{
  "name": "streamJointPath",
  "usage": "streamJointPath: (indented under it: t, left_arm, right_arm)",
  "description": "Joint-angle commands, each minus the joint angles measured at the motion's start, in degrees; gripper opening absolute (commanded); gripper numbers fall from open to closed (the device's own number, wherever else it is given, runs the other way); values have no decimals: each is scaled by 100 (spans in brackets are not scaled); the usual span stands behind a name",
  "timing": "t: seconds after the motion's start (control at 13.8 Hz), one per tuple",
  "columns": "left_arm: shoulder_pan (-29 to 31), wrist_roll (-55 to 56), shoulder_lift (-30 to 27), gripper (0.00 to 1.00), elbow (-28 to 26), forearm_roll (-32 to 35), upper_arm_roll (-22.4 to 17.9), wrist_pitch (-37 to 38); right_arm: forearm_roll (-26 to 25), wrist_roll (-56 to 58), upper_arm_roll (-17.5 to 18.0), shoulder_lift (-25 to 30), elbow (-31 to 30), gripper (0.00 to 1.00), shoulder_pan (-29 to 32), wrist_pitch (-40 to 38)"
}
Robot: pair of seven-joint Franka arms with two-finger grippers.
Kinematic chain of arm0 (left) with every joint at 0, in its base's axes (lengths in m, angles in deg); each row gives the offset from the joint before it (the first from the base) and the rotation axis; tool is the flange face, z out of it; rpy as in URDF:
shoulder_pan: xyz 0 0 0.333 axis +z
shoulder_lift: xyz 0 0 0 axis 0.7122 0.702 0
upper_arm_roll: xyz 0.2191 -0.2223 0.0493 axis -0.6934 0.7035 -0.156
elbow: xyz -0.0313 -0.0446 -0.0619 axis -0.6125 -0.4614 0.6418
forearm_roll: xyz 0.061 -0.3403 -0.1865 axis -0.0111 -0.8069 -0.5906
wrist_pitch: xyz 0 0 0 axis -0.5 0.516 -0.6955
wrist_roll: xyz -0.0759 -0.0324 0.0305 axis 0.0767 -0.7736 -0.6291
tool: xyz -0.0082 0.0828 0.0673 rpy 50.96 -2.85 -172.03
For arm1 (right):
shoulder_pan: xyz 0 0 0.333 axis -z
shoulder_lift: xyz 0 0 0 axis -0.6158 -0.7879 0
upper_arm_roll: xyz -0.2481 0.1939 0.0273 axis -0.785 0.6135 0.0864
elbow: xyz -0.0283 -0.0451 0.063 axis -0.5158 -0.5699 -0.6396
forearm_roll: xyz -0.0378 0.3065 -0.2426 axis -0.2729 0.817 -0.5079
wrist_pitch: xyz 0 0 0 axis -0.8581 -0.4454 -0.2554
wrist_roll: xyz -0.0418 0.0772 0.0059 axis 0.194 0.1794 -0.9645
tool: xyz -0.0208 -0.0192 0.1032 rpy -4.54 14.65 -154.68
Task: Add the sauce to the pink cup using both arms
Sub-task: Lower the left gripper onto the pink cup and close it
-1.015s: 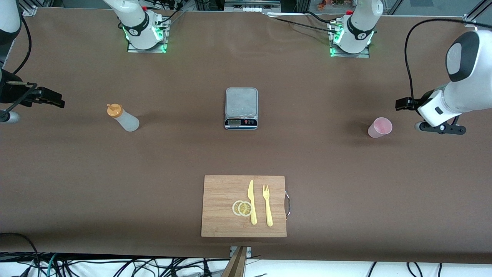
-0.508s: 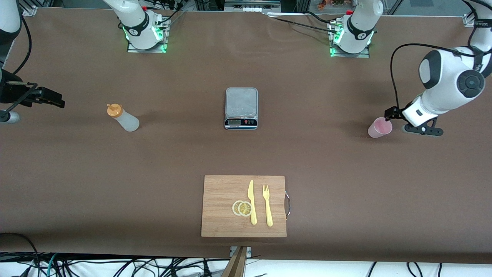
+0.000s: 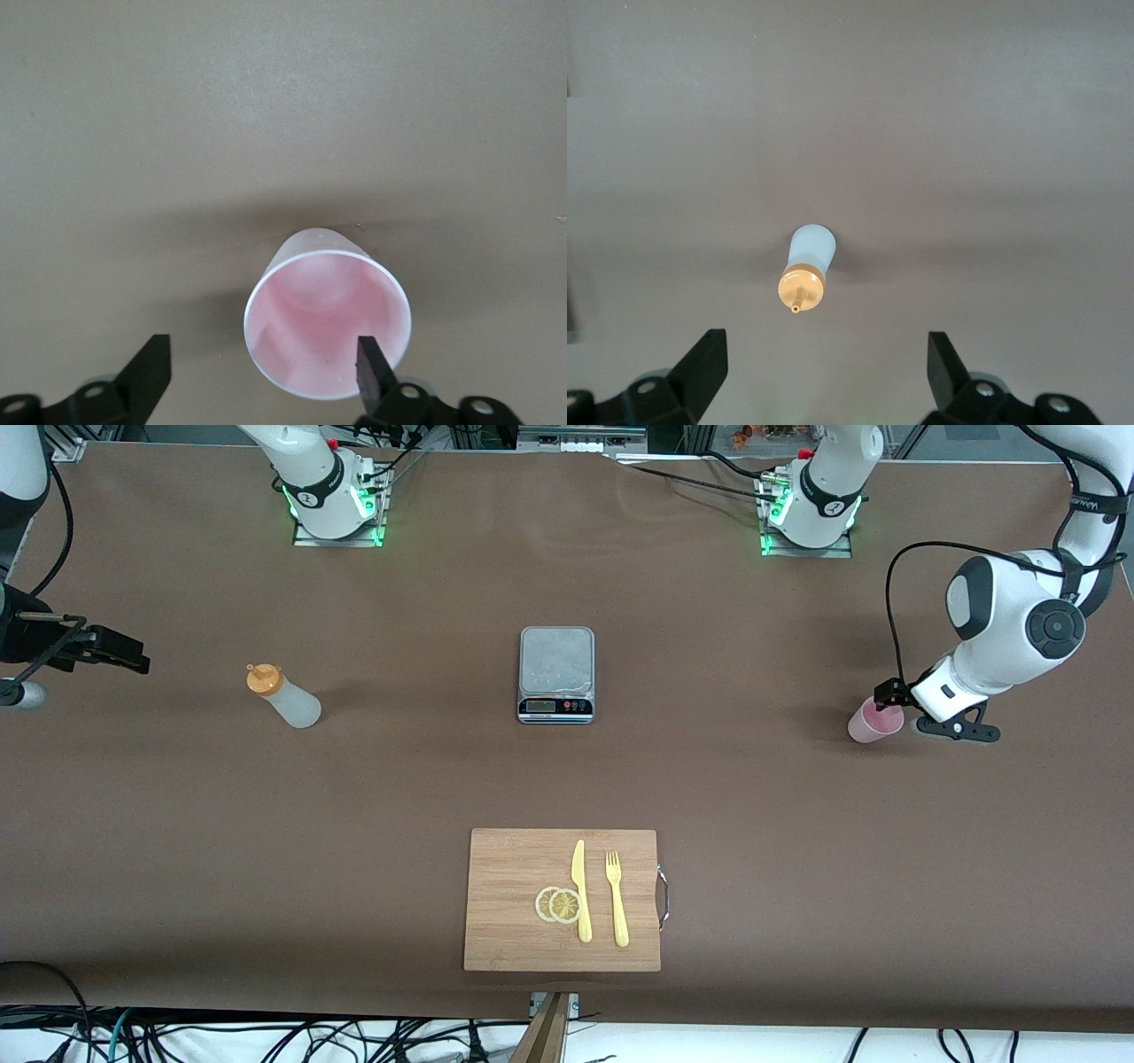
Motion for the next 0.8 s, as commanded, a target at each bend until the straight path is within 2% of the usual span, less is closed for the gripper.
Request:
streamJointPath:
  t: [0.0, 0.07, 0.15, 0.29, 0.58, 0.73]
  left_arm:
    - [114, -149, 142, 62, -11, 90, 52, -218]
    - [122, -280, 151, 40, -11, 90, 52, -218]
    - [122, -307, 195, 23, -11, 90, 52, -218]
    - [131, -298, 239, 2, -2, 90, 52, -209]
    - [122, -290, 187, 0, 50, 81, 61, -78]
    - [88, -272, 56, 0, 173, 55, 79, 255]
  right_arm:
    - [19, -68, 16, -47, 134, 100, -1, -85]
    - [19, -68, 16, -38, 142, 100, -1, -94]
    - [10, -59, 16, -29, 142, 100, -1, -103]
    - [1, -59, 16, -3, 134, 100, -10, -129]
    - [-34, -50, 8, 15, 142, 100, -1, -173]
    - [-34, -50, -1, 15, 142, 100, -1, -165]
